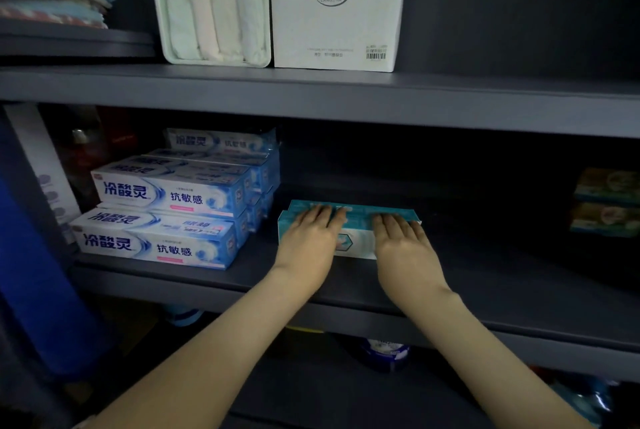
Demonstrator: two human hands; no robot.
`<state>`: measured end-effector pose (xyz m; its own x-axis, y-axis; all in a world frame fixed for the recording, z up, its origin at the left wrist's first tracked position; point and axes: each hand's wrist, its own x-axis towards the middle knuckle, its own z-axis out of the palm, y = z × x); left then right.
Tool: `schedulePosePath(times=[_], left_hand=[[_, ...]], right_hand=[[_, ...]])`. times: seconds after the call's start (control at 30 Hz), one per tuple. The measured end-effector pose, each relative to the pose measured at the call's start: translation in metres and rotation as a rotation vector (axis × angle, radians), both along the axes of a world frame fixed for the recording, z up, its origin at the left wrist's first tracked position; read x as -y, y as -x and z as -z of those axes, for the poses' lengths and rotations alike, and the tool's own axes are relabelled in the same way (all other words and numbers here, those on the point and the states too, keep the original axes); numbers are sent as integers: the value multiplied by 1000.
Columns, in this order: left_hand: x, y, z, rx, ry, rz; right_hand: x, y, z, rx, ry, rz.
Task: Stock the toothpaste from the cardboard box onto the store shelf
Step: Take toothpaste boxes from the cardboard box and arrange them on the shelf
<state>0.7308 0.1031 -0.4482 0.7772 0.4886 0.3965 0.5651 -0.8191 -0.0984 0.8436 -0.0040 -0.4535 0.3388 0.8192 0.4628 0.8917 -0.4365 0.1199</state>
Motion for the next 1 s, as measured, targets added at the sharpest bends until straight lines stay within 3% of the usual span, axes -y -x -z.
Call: schedulePosePath(times=[0.17,0.43,0.57,0.7,0.8,0.93,1.0], left_hand=[[-26,-31,-11,-116,99,-49],[-66,-61,-5,-82,266,-61],[-46,-52,-11,-148,269,-129],[13,-12,-37,-104,412,-90],[84,28,-62,-87,521,-35],[194,63,-102,-247,727,55],[245,67,-126,-334,749,141]], right_hand=[[-32,-10,-9,11,164,75],[-72,-31,-8,-42,168,155],[-66,-27,-14,-95,167,172],[-3,-1,-31,-81,-87,57],[85,36,-44,-205,16,73],[206,96,-98,-438,239,205],[259,109,-125,-485,219,256]])
